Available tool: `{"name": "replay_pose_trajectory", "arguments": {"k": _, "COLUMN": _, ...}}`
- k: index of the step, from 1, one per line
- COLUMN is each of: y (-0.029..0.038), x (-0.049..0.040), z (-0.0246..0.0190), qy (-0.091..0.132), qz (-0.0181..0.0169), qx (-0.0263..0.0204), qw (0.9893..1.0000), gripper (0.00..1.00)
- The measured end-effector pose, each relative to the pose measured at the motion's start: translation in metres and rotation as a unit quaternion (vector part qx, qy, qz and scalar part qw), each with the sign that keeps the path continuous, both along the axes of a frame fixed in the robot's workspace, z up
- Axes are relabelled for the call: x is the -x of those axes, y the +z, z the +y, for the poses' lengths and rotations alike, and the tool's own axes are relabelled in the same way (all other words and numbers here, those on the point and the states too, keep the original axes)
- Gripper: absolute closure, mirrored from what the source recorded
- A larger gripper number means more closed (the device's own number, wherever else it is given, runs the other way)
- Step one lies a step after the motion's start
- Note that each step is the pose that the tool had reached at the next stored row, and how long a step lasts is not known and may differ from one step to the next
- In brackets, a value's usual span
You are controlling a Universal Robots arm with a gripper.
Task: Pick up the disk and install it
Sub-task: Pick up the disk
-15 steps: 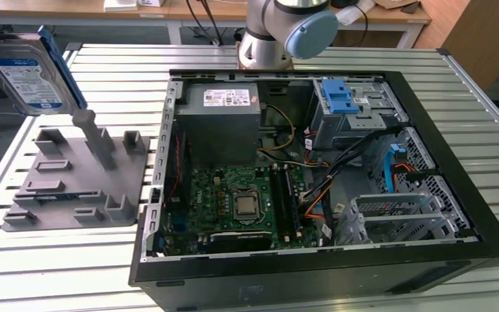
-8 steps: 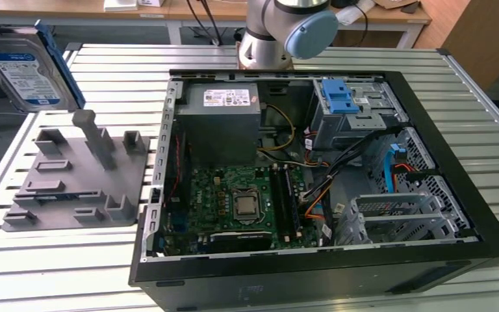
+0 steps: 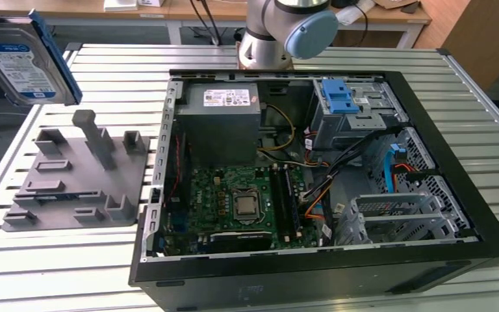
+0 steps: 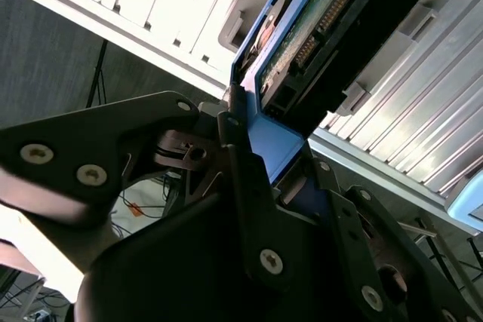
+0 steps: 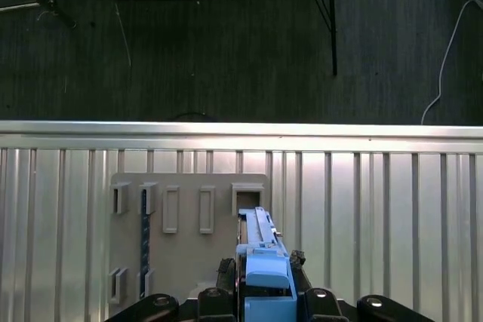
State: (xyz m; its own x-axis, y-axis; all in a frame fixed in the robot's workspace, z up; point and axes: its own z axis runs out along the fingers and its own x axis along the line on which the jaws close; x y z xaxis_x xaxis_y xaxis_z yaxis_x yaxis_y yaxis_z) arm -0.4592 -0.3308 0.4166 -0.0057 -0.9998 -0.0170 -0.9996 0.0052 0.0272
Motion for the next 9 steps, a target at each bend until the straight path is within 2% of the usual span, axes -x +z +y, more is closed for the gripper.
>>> {"name": "replay_pose_trajectory", "arguments": {"k": 9, "y": 0.0183, "x": 0.0, "z": 0.0001, "qy": 0.0, "qz": -0.0001, "qx": 0.0, "qw": 1.0, "gripper": 0.64}}
